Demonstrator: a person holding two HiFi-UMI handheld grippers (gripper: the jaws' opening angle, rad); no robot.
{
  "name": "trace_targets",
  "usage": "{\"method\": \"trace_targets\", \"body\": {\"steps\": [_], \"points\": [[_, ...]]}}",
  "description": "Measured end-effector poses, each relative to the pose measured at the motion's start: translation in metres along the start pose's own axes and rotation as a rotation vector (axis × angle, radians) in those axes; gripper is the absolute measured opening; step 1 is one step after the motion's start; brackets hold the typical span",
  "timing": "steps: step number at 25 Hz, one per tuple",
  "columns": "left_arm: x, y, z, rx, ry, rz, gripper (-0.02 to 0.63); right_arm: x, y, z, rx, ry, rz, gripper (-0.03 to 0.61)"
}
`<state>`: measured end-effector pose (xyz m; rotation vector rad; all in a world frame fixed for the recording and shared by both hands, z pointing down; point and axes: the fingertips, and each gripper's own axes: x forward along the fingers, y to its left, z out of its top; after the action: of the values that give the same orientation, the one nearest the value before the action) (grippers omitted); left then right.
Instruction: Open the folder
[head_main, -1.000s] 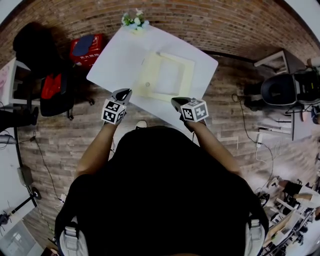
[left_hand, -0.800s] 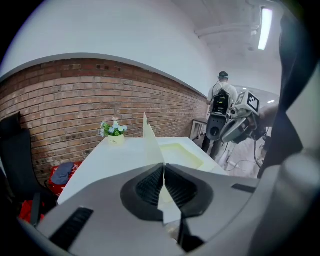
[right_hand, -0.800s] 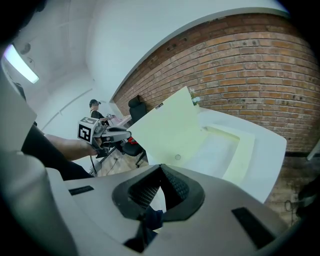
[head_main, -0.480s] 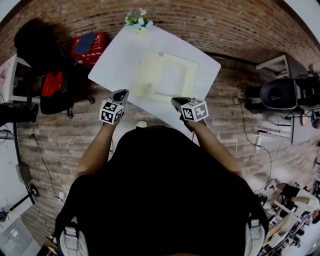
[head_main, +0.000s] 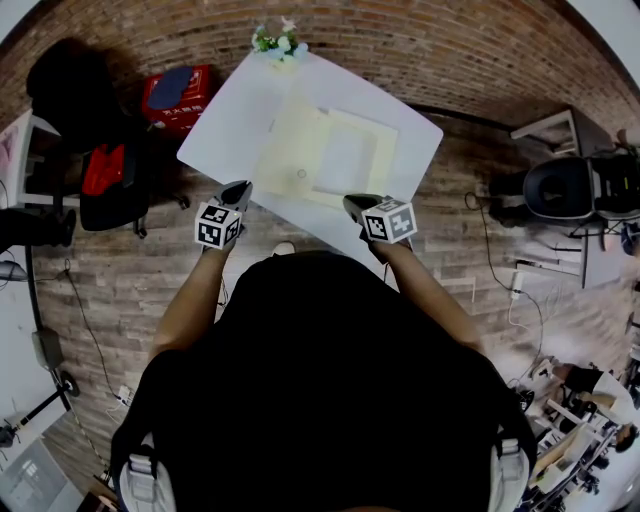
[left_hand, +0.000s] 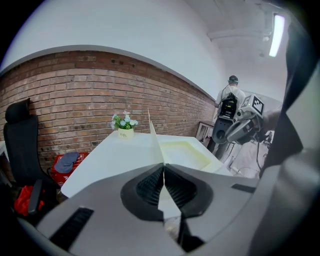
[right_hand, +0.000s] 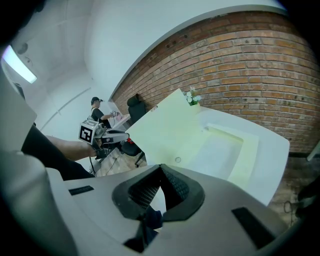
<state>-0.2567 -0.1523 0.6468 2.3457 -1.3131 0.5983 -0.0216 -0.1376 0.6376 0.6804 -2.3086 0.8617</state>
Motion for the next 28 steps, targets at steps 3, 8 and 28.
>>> {"method": "trace_targets", "body": {"steps": [3,8,28], "points": [[0.0,0.007,-0.006,0.0,0.007,0.002,0.015,0.002,0.002,0.002,0.013,-0.002,0.002,0.024],[0.0,0.021,-0.011,-0.014,0.014,0.009,0.015,0.004,0.003,0.002,0.025,0.002,-0.01,0.023],[0.006,0.079,-0.052,-0.08,0.1,0.022,0.018,0.015,0.002,0.005,0.073,-0.002,-0.057,0.023]]}}
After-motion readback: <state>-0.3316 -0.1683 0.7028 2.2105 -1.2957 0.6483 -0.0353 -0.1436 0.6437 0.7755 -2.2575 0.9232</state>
